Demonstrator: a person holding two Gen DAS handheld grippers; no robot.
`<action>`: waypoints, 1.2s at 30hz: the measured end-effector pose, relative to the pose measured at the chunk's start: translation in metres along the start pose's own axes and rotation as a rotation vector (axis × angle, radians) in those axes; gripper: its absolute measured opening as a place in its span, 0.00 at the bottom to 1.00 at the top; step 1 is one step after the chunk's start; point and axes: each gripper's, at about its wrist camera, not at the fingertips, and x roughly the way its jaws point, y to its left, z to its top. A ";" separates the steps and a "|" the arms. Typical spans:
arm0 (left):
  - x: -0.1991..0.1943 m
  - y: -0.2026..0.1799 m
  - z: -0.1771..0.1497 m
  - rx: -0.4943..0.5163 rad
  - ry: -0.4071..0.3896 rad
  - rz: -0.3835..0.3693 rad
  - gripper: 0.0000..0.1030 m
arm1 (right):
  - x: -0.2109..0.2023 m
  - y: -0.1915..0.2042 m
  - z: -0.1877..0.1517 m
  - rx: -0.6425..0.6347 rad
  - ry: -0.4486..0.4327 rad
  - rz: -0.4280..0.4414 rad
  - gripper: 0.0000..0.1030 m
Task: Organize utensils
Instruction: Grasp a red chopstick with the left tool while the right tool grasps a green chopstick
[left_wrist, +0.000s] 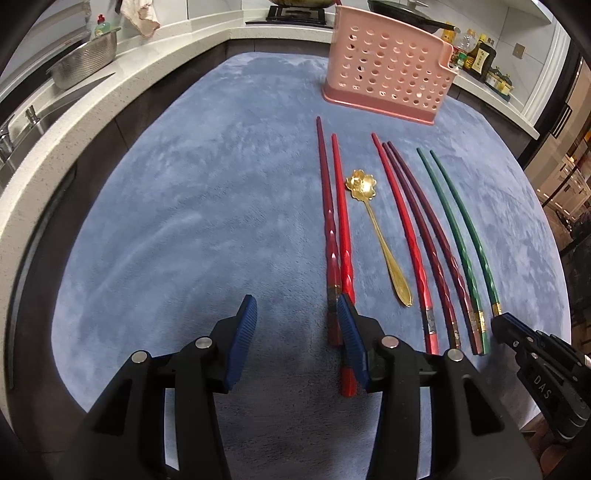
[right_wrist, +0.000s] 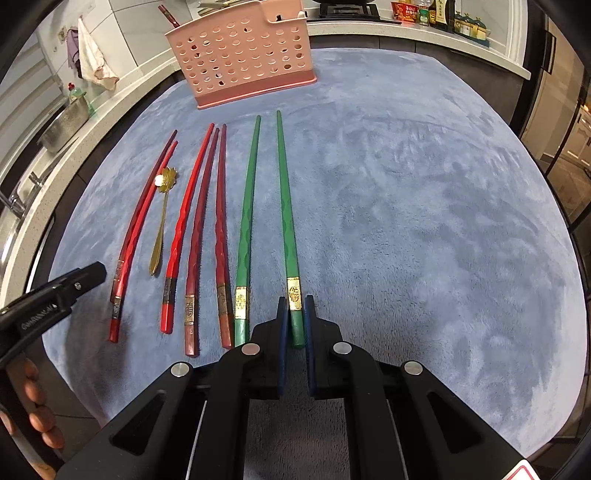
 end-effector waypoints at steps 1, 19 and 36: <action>0.001 0.000 0.000 0.001 0.002 -0.002 0.42 | 0.000 0.000 0.000 0.001 0.000 0.001 0.07; 0.015 0.002 0.002 -0.013 0.030 -0.004 0.44 | 0.000 -0.001 -0.001 0.002 0.001 0.002 0.07; 0.018 -0.001 -0.002 0.020 0.035 0.001 0.14 | 0.001 0.000 -0.001 0.003 0.000 0.005 0.07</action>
